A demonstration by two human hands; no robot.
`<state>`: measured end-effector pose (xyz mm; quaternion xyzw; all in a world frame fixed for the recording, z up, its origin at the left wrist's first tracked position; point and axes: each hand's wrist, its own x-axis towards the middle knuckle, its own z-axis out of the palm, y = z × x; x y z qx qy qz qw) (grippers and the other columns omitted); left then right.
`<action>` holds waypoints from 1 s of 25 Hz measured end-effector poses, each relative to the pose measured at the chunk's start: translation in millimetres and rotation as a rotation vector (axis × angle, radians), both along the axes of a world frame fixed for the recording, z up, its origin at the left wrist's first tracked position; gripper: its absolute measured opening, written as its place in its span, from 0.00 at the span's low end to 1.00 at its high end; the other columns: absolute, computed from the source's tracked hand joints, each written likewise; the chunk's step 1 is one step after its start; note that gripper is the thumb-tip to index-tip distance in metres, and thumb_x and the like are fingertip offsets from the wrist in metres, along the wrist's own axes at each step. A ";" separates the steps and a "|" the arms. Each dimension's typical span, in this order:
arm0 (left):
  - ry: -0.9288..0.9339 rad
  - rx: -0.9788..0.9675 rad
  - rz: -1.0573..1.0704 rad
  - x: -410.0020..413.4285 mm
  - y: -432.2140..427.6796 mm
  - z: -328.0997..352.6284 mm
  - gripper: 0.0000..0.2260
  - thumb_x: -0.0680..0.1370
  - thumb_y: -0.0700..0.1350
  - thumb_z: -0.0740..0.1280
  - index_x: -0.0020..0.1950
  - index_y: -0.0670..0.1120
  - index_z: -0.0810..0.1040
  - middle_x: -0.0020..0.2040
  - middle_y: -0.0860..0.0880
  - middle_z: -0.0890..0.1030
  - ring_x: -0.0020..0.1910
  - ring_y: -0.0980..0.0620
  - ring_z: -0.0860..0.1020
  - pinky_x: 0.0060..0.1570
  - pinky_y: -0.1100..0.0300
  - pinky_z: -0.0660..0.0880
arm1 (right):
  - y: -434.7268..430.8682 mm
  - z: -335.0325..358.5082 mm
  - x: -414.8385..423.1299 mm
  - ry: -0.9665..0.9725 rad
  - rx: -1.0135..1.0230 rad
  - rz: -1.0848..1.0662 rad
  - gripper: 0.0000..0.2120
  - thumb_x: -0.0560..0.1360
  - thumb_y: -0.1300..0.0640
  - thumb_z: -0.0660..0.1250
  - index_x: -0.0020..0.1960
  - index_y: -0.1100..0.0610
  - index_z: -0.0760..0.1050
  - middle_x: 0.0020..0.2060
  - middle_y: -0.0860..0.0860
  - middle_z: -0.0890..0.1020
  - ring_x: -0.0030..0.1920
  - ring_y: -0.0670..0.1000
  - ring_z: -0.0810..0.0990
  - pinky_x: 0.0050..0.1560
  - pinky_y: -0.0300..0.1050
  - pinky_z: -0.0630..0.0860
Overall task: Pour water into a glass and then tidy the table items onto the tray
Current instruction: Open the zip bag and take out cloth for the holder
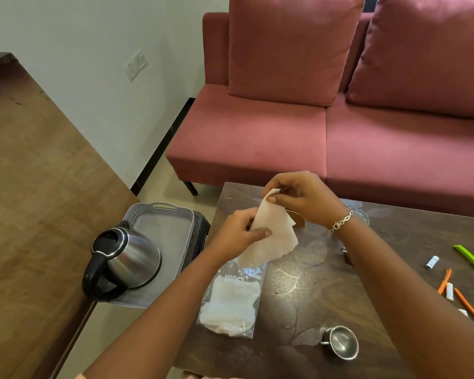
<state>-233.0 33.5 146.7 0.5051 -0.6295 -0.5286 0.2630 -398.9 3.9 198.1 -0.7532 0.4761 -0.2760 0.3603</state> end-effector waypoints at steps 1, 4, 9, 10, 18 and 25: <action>0.076 0.055 0.020 -0.2 2.2 0.6 0.10 0.75 0.37 0.67 0.55 0.44 0.76 0.49 0.47 0.82 0.47 0.52 0.81 0.47 0.56 0.79 | -1.8 -0.1 -0.6 -0.053 0.036 -0.014 0.04 0.72 0.63 0.68 0.44 0.55 0.79 0.36 0.48 0.81 0.37 0.45 0.79 0.41 0.38 0.77; 0.241 0.216 0.125 1.1 5.5 -1.1 0.07 0.75 0.36 0.65 0.50 0.46 0.77 0.44 0.51 0.82 0.41 0.56 0.81 0.39 0.62 0.79 | -1.8 -10.8 -8.1 -0.307 0.250 -0.117 0.08 0.73 0.61 0.67 0.51 0.60 0.77 0.44 0.56 0.81 0.43 0.53 0.81 0.46 0.44 0.81; 0.504 0.367 0.343 0.7 2.3 -9.4 0.07 0.75 0.34 0.64 0.48 0.45 0.77 0.41 0.51 0.84 0.43 0.51 0.81 0.43 0.56 0.79 | 11.9 -51.8 -20.9 -0.451 0.652 -0.192 0.23 0.65 0.58 0.71 0.59 0.62 0.73 0.48 0.55 0.81 0.47 0.51 0.80 0.51 0.46 0.77; 0.534 0.381 0.378 -1.0 2.0 -10.8 0.07 0.76 0.34 0.63 0.48 0.45 0.77 0.42 0.50 0.83 0.43 0.51 0.81 0.43 0.56 0.79 | 14.9 -57.0 -20.2 -0.448 0.678 -0.191 0.20 0.66 0.61 0.71 0.57 0.62 0.74 0.46 0.54 0.82 0.45 0.49 0.81 0.49 0.44 0.78; 0.499 0.483 0.465 -1.5 -3.2 -38.6 0.10 0.75 0.35 0.66 0.56 0.40 0.74 0.50 0.46 0.79 0.50 0.49 0.79 0.44 0.60 0.80 | 4.3 -76.7 -8.4 -0.127 0.311 -0.398 0.08 0.67 0.66 0.71 0.35 0.55 0.76 0.31 0.51 0.77 0.33 0.48 0.76 0.37 0.44 0.76; -0.797 -0.162 -0.132 14.2 -43.2 -79.1 0.38 0.74 0.53 0.66 0.76 0.44 0.48 0.77 0.44 0.44 0.76 0.46 0.43 0.75 0.49 0.46 | -53.7 -106.3 -36.4 0.466 -0.086 -0.425 0.07 0.70 0.62 0.68 0.48 0.62 0.80 0.42 0.59 0.81 0.44 0.61 0.79 0.41 0.49 0.72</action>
